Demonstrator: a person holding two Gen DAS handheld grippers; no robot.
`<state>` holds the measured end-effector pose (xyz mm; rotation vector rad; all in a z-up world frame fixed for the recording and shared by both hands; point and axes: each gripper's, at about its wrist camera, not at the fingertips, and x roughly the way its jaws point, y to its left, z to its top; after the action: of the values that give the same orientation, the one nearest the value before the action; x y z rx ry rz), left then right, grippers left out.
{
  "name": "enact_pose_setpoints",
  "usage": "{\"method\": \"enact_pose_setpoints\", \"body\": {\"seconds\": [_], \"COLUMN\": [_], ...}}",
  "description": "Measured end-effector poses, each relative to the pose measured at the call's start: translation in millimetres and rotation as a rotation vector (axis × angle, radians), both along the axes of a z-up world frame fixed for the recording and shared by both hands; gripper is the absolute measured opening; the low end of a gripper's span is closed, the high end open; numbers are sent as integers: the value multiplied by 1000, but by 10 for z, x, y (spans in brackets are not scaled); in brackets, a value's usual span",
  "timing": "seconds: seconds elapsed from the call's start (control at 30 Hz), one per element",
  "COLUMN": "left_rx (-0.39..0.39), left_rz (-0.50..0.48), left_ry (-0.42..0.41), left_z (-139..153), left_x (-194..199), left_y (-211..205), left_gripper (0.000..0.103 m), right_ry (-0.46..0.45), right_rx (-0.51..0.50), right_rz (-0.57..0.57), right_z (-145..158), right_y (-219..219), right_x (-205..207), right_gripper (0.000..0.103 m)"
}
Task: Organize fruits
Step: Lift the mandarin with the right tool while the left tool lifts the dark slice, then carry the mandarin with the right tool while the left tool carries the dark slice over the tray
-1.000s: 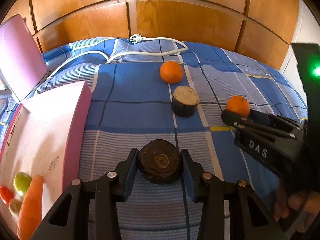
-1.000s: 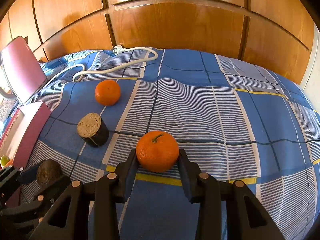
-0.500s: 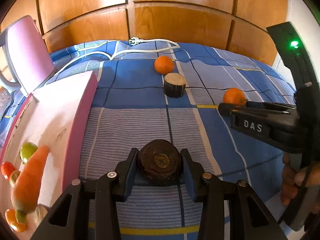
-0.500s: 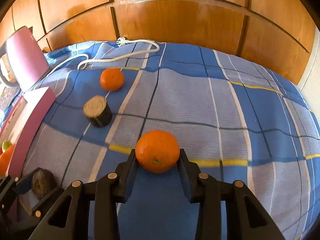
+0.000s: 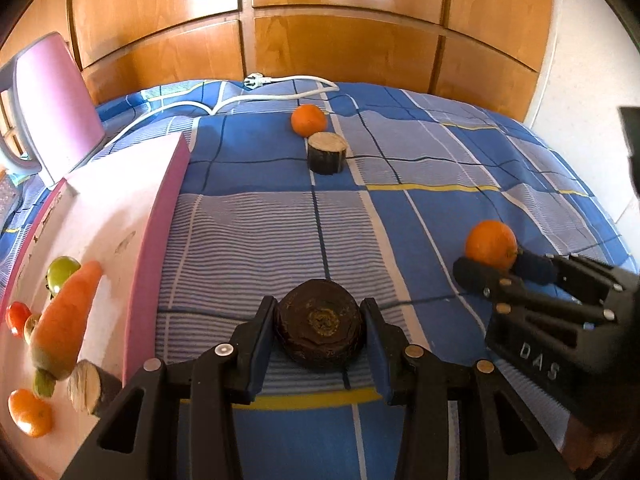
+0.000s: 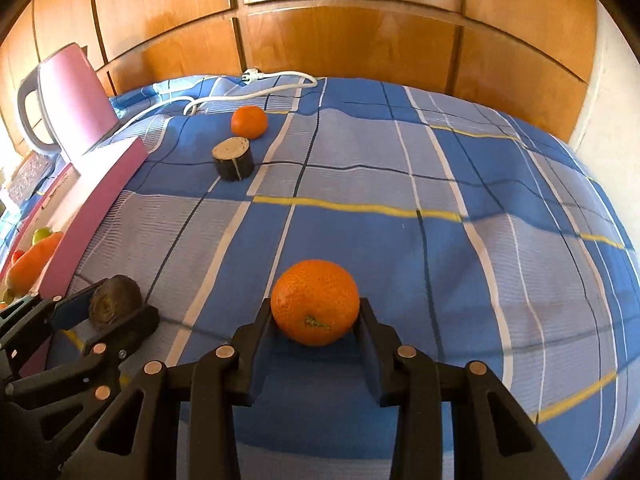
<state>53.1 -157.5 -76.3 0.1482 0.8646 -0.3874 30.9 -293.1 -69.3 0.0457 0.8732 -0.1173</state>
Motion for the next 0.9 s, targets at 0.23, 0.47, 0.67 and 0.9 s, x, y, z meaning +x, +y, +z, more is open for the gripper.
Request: {"method": "enact_pose_setpoints", "body": {"seconds": [0.23, 0.47, 0.67, 0.9], "left_rx": [-29, -51, -65, -89], "left_rz": [-1, 6, 20, 42], "left_ry": [-6, -45, -66, -103], "left_z": [98, 259, 371, 511], "left_x": [-121, -239, -290, -328], "left_y": [95, 199, 297, 426], "left_gripper": [42, 42, 42, 42], "right_ry": [-41, -58, -84, -115], "right_rx": [43, 63, 48, 51], "right_rz": [-44, -45, -16, 12], "right_z": [10, 74, 157, 269], "right_y": [74, 170, 320, 463], "right_x": [-260, -376, -418, -451], "right_gripper": [38, 38, 38, 38]}}
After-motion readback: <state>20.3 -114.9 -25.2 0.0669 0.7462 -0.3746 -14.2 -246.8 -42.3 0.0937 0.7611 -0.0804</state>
